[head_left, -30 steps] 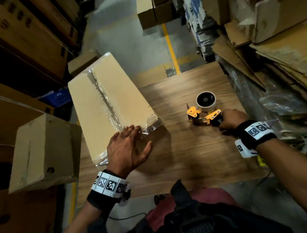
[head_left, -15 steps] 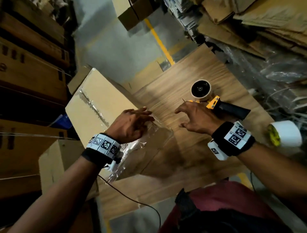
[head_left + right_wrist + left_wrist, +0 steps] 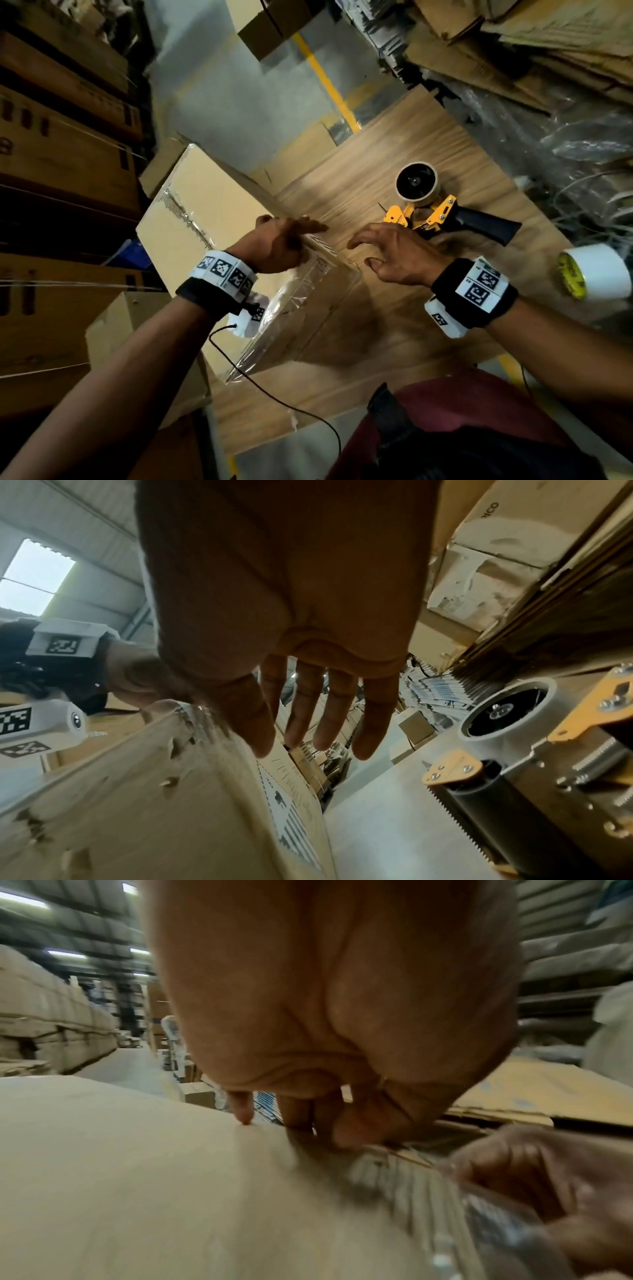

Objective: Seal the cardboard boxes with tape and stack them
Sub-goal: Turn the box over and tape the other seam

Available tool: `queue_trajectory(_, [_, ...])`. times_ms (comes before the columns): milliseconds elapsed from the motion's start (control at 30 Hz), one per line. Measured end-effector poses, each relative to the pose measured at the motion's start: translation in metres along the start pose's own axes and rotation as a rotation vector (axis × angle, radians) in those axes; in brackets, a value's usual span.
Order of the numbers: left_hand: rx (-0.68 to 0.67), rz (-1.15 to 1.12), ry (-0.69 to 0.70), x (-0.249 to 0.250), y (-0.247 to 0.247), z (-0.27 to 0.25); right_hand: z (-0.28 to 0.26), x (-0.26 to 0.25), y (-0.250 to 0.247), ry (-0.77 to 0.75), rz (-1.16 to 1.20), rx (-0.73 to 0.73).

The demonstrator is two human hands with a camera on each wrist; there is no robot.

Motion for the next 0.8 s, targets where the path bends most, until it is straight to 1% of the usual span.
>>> queue_trajectory(67, [0.179,-0.169,-0.017,-0.012,-0.012,-0.013,0.0,-0.001,0.002,-0.025,0.098,0.051])
queue_trajectory(133, [0.32,-0.253,-0.06,-0.015,-0.014,-0.032,-0.001,-0.004,0.01,-0.04,0.204,0.09])
queue_trajectory(200, [0.419,-0.289,-0.142,-0.017,-0.003,-0.051,-0.005,-0.011,0.024,-0.05,0.302,0.143])
queue_trajectory(233, [0.451,-0.315,-0.163,-0.019,0.007,-0.061,-0.007,-0.015,0.031,-0.053,0.352,0.174])
queue_trajectory(267, [0.471,-0.346,-0.153,-0.019,0.017,-0.071,-0.009,-0.019,0.038,-0.054,0.398,0.208])
queue_trajectory(300, [0.48,-0.367,-0.115,-0.02,0.028,-0.079,-0.01,-0.023,0.046,-0.049,0.423,0.244])
queue_trajectory(367, [0.45,-0.346,-0.03,-0.02,0.049,-0.089,-0.013,-0.026,0.061,-0.035,0.423,0.292])
queue_trajectory(467, [0.39,-0.226,0.058,-0.018,0.067,-0.091,-0.022,-0.025,0.088,0.009,0.414,0.34])
queue_trajectory(533, [0.346,-0.151,0.108,-0.017,0.067,-0.089,-0.029,-0.025,0.102,0.049,0.408,0.391])
queue_trajectory(667, [0.28,-0.153,0.161,-0.023,0.055,-0.09,-0.034,-0.034,0.122,0.014,0.327,0.518])
queue_trajectory(800, [0.29,-0.073,0.239,-0.024,0.058,-0.092,-0.032,-0.04,0.148,-0.018,0.196,0.579])
Point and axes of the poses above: each hand's wrist, its own z-axis towards the middle knuckle, its own y-axis out of the palm, x = y × z, the point moved 6 cm from there along z, towards the middle knuckle, and after that the axes turned 8 degrees about z, right-handed, at the moved point
